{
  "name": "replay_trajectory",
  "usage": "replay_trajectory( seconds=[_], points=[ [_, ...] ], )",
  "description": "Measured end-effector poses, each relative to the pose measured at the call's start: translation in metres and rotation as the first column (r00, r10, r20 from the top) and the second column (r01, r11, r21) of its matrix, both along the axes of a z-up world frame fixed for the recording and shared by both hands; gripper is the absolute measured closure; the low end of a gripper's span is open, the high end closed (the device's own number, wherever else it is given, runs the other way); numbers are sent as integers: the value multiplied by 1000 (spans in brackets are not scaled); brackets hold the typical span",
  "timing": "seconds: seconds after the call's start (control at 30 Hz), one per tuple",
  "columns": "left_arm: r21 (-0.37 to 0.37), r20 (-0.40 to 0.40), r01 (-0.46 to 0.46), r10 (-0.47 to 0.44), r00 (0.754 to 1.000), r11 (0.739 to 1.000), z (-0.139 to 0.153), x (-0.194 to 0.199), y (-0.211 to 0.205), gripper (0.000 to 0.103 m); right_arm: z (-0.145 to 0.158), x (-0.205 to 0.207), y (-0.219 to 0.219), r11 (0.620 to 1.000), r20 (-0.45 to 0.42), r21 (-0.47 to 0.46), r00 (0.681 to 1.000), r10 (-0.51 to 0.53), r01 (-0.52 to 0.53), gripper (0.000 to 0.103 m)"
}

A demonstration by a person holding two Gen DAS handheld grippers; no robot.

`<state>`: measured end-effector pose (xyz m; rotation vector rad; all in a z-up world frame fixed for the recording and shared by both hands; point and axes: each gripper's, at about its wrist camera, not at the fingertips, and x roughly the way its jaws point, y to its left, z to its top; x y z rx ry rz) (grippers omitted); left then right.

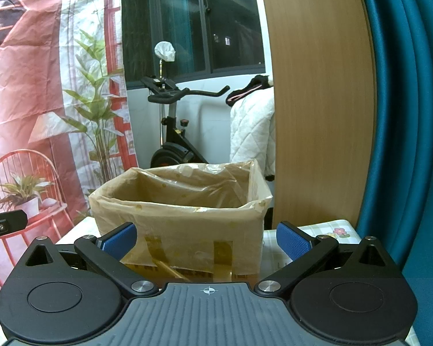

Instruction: Organize snacks

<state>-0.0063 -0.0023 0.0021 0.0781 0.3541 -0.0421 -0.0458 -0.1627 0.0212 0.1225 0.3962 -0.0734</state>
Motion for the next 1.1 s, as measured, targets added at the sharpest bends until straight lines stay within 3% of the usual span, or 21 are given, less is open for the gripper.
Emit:
replay_trajectory(
  seconds=[0.77, 0.9, 0.97, 1.03, 1.1],
  points=[
    [-17, 8, -3, 4, 1000, 1000, -3, -1, 1, 1, -5, 1, 0, 1000, -6, -5, 1000, -2, 2, 0],
    [-60, 29, 21, -19, 999, 998, -11, 0, 10, 0, -17, 3, -1, 1000, 0, 1, 1000, -4, 4, 0],
    [-122, 27, 51, -48, 998, 991, -16, 3, 21, 0, -23, 1, -4, 1000, 2, 14, 1000, -10, 10, 0],
    [-173, 6, 37, -37, 999, 984, -21, 7, 29, 0, -29, 1, -6, 1000, -1, 20, 1000, -13, 13, 0],
    [-166, -1, 8, -8, 1000, 986, -27, 11, 32, 0, -37, 2, -7, 1000, 3, 23, 1000, -17, 17, 0]
  ],
)
